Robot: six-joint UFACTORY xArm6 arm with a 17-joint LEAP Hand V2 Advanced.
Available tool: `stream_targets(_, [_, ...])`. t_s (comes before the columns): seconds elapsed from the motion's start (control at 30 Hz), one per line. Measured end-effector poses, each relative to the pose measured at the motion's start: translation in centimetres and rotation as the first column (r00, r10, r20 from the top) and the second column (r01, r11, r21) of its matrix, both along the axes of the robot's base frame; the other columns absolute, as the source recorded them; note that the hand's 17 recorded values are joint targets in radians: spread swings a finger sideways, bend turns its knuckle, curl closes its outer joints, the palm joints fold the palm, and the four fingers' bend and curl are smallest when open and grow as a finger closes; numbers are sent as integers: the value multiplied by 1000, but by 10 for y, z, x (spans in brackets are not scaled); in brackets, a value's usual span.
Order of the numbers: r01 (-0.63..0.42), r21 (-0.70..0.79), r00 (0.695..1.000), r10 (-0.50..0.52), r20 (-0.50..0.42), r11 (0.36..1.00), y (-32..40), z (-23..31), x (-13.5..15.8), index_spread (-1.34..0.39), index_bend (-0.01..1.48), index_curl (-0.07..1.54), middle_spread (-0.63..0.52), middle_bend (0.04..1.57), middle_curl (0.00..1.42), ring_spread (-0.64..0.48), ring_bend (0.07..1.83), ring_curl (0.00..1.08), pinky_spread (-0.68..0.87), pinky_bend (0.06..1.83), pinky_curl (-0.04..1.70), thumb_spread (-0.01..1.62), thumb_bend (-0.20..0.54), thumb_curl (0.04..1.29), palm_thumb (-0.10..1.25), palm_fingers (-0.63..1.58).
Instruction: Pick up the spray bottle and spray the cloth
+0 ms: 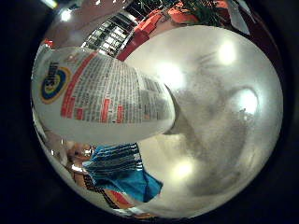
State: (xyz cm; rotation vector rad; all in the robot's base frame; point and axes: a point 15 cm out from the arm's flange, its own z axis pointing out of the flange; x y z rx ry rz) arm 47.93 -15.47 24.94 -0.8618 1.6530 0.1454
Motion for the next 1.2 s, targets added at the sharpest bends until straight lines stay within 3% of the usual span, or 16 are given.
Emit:
stream_targets(0.1, [-29,8,1000,29,-7,1000,15,-2,5,-223,213,338,-59,528,446,-15,708,306,283,470,216,1024,-9,427,782,669])
stream_targets(0.23, [-59,38,998,60,-25,998,32,-7,9,-322,274,403,-161,640,503,-169,841,351,-29,643,219,968,-9,470,936,1095])
stream_targets(0.3, [-66,50,997,68,-37,997,38,-10,10,-346,330,447,-179,686,526,-200,885,378,-151,701,228,953,-13,478,964,1162])
stream_targets(0.43, [-79,66,995,82,-48,995,46,-13,12,-326,659,594,-154,901,586,-206,1038,443,-378,892,299,954,-16,478,1005,1394])
stream_targets(0.53, [-81,69,995,84,-47,994,47,-13,11,-264,868,672,-119,1050,623,-176,1172,492,-343,1077,394,971,-9,497,1039,1406])
stream_targets(0.77, [-116,88,993,118,-18,989,54,0,8,-203,1064,738,-100,1275,674,-162,1400,579,-217,1330,582,898,-14,608,1083,1223])
stream_targets(0.97, [-204,80,978,206,-15,976,68,31,-3,-192,1128,746,-95,1332,667,-160,1454,599,-176,1342,699,822,-15,691,1079,1178])
stream_targets(1.2, [-363,-65,919,346,-187,930,62,56,-54,-187,1154,737,-93,1370,650,-159,1477,604,-153,1283,842,792,-16,752,1066,1160])
